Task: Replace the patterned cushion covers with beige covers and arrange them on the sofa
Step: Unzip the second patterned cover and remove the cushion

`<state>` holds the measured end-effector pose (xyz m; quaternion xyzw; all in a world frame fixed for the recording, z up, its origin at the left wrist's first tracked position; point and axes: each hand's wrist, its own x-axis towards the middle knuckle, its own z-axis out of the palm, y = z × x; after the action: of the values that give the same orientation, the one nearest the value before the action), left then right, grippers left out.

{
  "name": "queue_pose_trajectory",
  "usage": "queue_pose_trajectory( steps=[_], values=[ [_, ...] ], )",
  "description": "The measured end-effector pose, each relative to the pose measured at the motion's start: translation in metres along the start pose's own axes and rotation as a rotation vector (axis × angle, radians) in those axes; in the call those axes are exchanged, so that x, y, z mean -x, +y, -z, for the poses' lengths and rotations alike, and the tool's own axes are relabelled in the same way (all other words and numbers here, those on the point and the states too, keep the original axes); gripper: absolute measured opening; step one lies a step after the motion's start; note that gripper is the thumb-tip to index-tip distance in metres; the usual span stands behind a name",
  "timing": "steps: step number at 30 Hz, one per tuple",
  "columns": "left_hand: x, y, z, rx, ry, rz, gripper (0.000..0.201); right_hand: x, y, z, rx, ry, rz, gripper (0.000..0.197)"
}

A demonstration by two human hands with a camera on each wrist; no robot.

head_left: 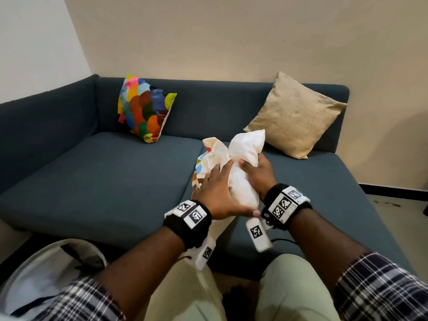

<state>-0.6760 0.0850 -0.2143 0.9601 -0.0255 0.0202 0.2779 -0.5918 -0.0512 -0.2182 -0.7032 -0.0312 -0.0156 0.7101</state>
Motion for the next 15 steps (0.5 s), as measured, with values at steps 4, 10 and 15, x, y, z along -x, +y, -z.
queue_pose_trajectory(
  steps=[4,10,15],
  values=[
    [-0.009,-0.021,0.017,-0.193,-0.027,-0.024,0.147,0.005,-0.004,-0.003,0.007,-0.043,-0.048,0.042],
    [-0.01,-0.037,0.017,-0.162,-0.019,0.073,0.152,0.01,-0.016,0.0,-0.015,-0.114,-0.15,0.046],
    [-0.012,-0.055,0.019,-0.177,-0.046,0.122,0.139,0.011,-0.036,0.018,-0.128,-0.068,-0.191,0.044]
  ],
)
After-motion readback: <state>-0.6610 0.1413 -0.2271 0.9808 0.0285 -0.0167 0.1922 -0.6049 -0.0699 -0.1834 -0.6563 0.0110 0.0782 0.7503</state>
